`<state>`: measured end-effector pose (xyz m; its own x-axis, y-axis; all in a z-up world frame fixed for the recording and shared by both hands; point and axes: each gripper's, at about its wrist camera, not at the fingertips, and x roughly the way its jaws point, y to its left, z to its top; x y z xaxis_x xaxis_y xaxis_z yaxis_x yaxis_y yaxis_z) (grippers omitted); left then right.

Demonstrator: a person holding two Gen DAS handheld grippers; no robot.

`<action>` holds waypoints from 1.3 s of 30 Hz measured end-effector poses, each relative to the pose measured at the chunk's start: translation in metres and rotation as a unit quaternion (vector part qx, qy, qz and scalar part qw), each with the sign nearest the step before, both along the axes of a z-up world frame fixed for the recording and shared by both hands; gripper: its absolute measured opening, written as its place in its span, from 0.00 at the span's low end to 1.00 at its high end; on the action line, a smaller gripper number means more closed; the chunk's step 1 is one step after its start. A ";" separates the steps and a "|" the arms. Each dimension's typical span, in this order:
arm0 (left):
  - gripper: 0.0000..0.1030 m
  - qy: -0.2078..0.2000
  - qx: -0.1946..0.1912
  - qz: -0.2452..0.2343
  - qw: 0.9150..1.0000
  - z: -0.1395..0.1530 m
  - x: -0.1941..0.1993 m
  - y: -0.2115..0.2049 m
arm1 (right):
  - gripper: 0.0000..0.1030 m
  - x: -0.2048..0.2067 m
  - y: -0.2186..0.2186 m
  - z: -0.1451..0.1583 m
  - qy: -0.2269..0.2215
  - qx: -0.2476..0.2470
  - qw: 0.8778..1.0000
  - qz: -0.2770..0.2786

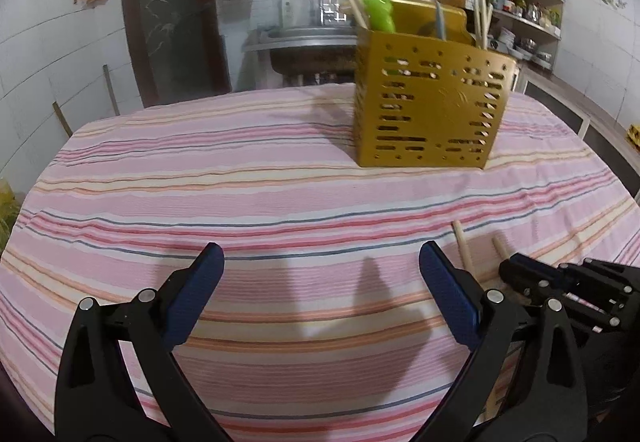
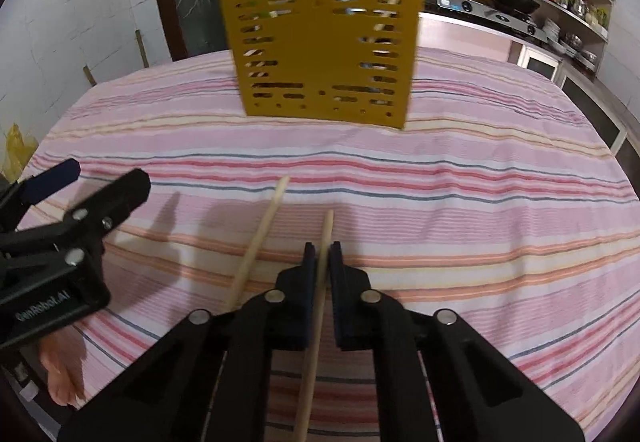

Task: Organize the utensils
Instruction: 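Grasp a chopstick with the right tool while the left tool grasps another chopstick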

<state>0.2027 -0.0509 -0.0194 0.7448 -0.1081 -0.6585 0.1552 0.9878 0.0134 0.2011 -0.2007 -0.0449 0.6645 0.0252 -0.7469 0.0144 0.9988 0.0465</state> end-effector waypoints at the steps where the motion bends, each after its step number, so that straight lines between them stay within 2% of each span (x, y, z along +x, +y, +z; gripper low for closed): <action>1: 0.92 0.003 0.001 -0.002 1.000 -0.001 0.001 -0.003 | 0.07 -0.001 -0.007 0.000 0.001 0.001 1.000 -0.005; 7: 0.92 0.026 0.015 -0.011 0.999 -0.008 0.006 -0.033 | 0.07 -0.002 -0.048 -0.001 0.002 0.012 0.999 -0.038; 12: 0.90 0.045 0.034 -0.032 0.998 -0.014 0.010 -0.061 | 0.07 0.000 -0.066 -0.001 0.002 0.017 0.998 -0.052; 15: 0.77 0.061 0.041 -0.041 0.996 -0.018 0.014 -0.075 | 0.07 0.005 -0.072 -0.004 0.009 0.025 0.998 -0.057; 16: 0.76 0.072 0.040 -0.042 0.996 -0.022 0.017 -0.077 | 0.07 0.008 -0.073 -0.005 0.012 0.028 0.998 -0.056; 18: 0.60 0.091 0.034 -0.040 0.994 -0.028 0.023 -0.079 | 0.07 0.010 -0.076 -0.004 0.013 0.029 0.998 -0.057; 19: 0.60 0.099 0.028 -0.039 0.994 -0.030 0.026 -0.078 | 0.07 0.012 -0.076 -0.004 0.016 0.029 0.998 -0.057; 22: 0.51 0.100 0.020 -0.034 0.994 -0.029 0.030 -0.078 | 0.07 0.018 -0.076 -0.005 0.022 0.030 0.997 -0.061; 24: 0.39 0.103 0.029 -0.041 0.993 -0.028 0.032 -0.084 | 0.07 0.024 -0.077 -0.006 0.029 0.030 0.997 -0.065; 29: 0.20 0.112 0.036 -0.048 0.992 -0.027 0.040 -0.093 | 0.07 0.035 -0.079 -0.006 0.035 0.035 0.996 -0.070; 32: 0.07 0.112 0.026 -0.044 0.992 -0.025 0.042 -0.091 | 0.07 0.033 -0.083 -0.004 0.030 0.043 0.996 -0.072; 39: 0.05 0.086 0.000 -0.036 0.996 -0.014 0.039 -0.074 | 0.06 0.020 -0.090 0.003 -0.011 0.065 0.995 -0.078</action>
